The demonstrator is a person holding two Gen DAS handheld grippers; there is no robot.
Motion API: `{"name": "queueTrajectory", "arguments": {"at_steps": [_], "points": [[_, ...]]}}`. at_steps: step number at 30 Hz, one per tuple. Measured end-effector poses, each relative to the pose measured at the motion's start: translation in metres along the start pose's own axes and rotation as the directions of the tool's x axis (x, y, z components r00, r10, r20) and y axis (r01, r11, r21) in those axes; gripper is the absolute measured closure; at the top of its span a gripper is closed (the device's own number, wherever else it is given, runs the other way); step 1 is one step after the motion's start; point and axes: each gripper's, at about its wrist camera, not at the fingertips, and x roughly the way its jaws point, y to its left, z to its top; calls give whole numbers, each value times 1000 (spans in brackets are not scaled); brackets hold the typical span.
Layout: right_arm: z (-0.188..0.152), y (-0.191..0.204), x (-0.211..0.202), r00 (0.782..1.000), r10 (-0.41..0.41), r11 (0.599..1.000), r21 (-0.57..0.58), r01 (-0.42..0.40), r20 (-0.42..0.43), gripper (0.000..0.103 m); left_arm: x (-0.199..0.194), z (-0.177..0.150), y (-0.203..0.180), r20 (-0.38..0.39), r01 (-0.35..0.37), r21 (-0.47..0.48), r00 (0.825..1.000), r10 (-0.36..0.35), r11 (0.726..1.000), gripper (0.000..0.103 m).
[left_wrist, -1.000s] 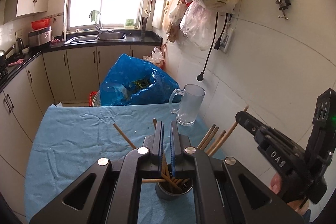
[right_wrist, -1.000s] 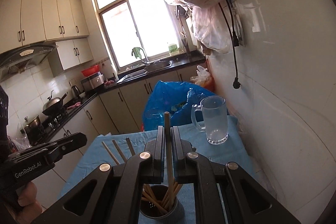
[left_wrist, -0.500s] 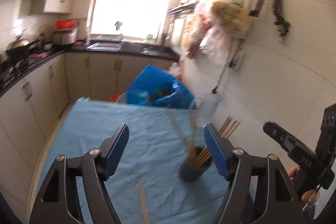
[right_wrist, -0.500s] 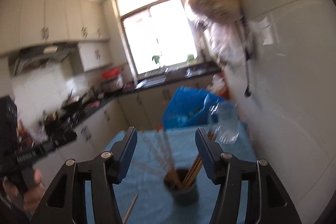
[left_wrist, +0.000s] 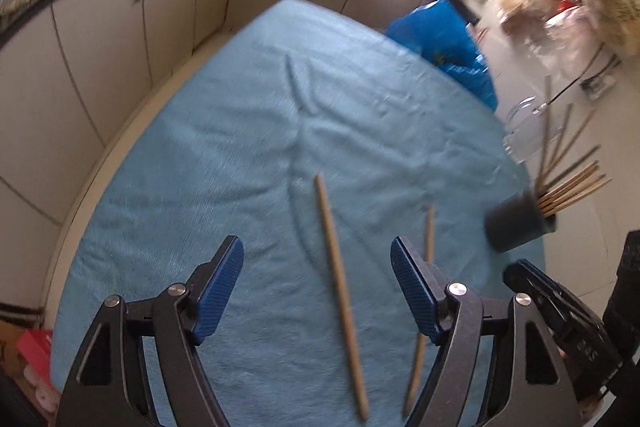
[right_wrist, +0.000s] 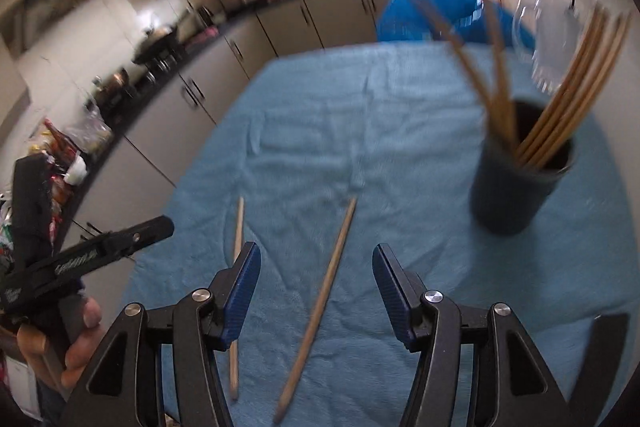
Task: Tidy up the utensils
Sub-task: 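Move both open grippers over the last loose chopsticks on the towel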
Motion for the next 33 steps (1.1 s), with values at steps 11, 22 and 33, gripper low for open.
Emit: {"name": "queueTrajectory", "arguments": {"at_steps": [11, 22, 33], "points": [[29, -1, 84, 977, -88, 989, 100, 109, -194, 45, 29, 5, 13, -77, -42, -6, 996, 41, 999, 24], [38, 12, 121, 934, -260, 965, -36, 259, -244, 81, 34, 14, 26, -88, -50, -33, 995, 47, 998, 24], [27, -5, 53, 992, -95, 994, 43, 99, -87, 97, 51, 32, -13, -104, -7, 45, 995, 11, 999, 36]]}}
